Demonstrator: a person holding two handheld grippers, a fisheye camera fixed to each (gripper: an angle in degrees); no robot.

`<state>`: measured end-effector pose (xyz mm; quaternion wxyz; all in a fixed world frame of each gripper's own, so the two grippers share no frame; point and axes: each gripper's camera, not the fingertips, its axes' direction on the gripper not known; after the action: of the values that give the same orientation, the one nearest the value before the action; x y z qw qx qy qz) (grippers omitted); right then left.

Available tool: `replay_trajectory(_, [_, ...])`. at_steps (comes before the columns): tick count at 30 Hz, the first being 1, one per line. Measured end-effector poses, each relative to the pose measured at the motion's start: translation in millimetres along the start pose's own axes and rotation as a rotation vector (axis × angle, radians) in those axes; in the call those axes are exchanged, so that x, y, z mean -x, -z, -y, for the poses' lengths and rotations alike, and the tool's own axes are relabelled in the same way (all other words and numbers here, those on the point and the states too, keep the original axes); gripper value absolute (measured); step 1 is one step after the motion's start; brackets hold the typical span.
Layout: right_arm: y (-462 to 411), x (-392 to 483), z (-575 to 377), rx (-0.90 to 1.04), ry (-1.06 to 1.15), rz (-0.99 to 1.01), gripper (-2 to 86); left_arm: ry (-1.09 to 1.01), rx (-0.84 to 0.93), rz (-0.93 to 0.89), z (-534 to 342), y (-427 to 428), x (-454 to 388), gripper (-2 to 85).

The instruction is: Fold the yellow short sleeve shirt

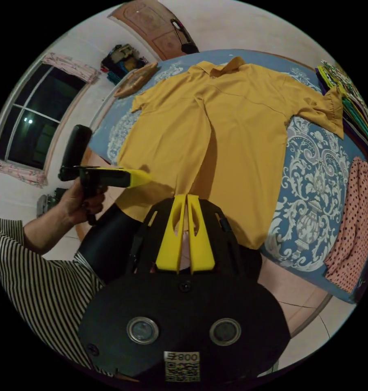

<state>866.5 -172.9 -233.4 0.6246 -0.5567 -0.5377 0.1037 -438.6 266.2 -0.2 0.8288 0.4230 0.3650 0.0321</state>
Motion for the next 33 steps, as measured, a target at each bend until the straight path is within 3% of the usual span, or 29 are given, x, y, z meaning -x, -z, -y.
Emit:
replay_trajectory(20, [-34.1, -4.6, -68.5, 0.106, 0.126, 0.232, 0.4, 0.204, -0.033, 0.146, -44.8, 60.3, 51.0, 3.3])
replay_trajectory(27, [-7.8, -72.4, -101.0, 0.023, -0.056, 0.140, 1.4, 0.240, -0.126, 0.178, -71.2, 106.9, 67.9, 6.2])
replay_trajectory(33, [21.3, -148.6, -136.9, -0.053, -0.271, -0.024, 5.2, 0.386, -0.307, 0.369, -105.6, 176.4, 94.6, 9.0])
